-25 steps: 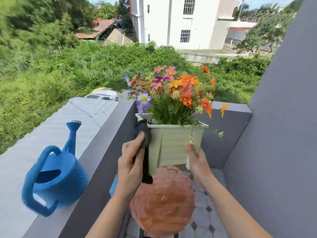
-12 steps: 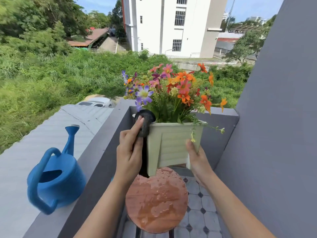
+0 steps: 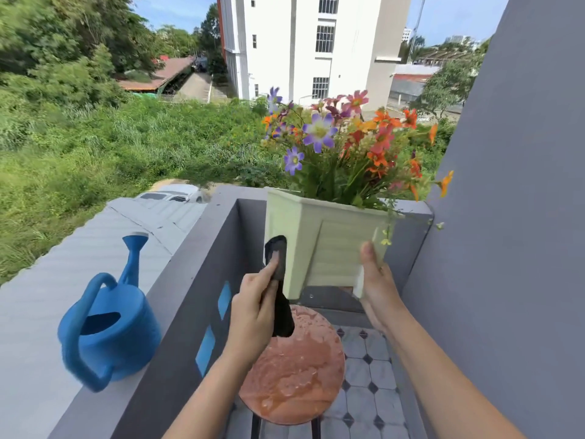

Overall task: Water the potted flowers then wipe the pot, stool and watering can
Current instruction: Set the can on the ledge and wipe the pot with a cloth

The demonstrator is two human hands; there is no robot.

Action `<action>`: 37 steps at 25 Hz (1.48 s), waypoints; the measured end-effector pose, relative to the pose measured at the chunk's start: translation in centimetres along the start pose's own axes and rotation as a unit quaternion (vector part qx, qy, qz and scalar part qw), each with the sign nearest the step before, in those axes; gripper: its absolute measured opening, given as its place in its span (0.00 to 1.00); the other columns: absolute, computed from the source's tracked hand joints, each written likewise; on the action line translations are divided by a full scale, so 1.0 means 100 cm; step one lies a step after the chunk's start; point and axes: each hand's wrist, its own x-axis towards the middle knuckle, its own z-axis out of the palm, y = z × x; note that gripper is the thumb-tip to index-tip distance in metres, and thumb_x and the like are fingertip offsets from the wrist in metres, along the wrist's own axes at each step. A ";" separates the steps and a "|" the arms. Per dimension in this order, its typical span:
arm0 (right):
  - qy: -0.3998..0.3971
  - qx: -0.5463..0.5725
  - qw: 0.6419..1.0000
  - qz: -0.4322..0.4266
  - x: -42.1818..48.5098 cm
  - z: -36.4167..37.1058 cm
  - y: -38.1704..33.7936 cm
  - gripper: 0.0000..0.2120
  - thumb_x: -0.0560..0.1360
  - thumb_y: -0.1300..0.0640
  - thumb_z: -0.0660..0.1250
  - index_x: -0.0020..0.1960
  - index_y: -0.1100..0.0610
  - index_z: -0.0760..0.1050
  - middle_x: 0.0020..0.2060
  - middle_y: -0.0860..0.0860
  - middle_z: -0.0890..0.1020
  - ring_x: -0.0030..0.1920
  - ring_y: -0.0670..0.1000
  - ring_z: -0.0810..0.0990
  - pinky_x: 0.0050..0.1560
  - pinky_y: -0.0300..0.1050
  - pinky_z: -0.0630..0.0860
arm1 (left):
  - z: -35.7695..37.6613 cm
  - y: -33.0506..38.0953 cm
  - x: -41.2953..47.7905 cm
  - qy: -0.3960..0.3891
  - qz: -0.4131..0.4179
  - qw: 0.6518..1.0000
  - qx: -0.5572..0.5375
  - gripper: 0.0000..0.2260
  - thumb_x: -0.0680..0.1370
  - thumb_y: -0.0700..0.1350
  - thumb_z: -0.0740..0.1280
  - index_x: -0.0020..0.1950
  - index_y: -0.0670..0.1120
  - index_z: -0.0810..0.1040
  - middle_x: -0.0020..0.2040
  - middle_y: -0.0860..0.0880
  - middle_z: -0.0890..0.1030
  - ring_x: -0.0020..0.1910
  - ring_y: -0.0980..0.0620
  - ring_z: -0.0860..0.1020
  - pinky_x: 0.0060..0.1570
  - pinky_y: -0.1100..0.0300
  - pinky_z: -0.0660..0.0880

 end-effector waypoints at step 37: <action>-0.148 0.145 0.978 0.026 -0.015 0.035 0.014 0.43 0.62 0.30 0.68 0.71 0.49 0.65 0.65 0.54 0.77 0.64 0.55 0.77 0.58 0.57 0.78 | -0.008 0.008 0.045 0.171 -0.032 0.984 0.035 0.27 0.72 0.65 0.57 0.63 0.50 0.74 0.47 0.51 0.83 0.45 0.50 0.79 0.45 0.54 0.73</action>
